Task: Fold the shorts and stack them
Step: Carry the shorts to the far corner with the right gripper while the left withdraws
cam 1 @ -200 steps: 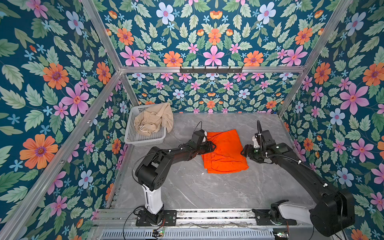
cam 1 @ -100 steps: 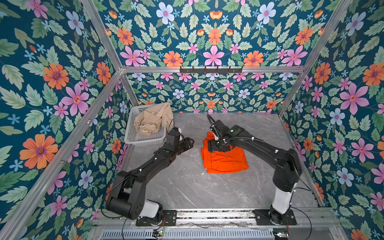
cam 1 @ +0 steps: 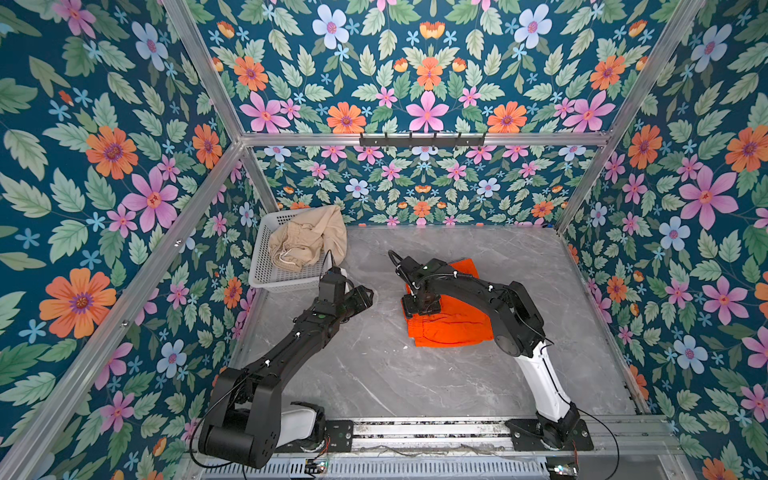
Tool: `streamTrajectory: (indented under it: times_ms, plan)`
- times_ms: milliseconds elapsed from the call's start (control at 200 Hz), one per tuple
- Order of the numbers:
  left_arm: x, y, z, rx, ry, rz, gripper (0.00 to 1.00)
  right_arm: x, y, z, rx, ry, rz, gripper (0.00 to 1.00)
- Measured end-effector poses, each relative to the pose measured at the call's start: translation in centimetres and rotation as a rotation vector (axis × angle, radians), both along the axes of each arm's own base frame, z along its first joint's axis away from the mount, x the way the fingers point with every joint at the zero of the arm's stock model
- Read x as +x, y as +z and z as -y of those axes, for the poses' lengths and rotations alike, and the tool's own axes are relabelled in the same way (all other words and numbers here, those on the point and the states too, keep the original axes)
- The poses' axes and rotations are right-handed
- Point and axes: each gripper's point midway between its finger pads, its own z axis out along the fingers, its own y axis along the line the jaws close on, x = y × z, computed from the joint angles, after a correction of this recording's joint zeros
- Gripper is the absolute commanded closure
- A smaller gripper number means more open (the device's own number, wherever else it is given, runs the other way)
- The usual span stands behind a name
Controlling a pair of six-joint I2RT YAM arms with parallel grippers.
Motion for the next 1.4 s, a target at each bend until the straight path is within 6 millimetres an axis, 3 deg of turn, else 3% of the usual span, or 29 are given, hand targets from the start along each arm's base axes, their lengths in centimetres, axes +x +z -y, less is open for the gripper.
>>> streamTrajectory:
  times_ms: [60,235,695,1040,1185,1400]
  plan:
    - [0.1,-0.3,-0.1,0.002,0.003,-0.008,0.41,0.2,-0.3,0.5,0.003,-0.007,-0.010,0.56]
    - [0.5,-0.6,0.0,0.006,0.003,-0.022,0.41,1.2,-0.4,3.0,0.036,-0.021,-0.017,0.66]
    - [1.9,-1.7,0.5,0.017,-0.006,-0.055,0.41,10.3,-0.4,18.1,0.032,-0.090,0.042,0.68]
    - [3.6,-1.0,0.9,0.032,-0.015,-0.044,0.41,14.4,-0.8,26.1,0.020,-0.140,0.055,0.68]
    - [4.3,-0.9,1.0,0.035,-0.014,-0.041,0.41,15.4,-0.7,28.5,0.015,-0.169,0.067,0.68]
    - [4.8,-0.8,1.2,0.037,-0.014,-0.047,0.41,16.1,-0.8,30.0,0.011,-0.166,0.077,0.68]
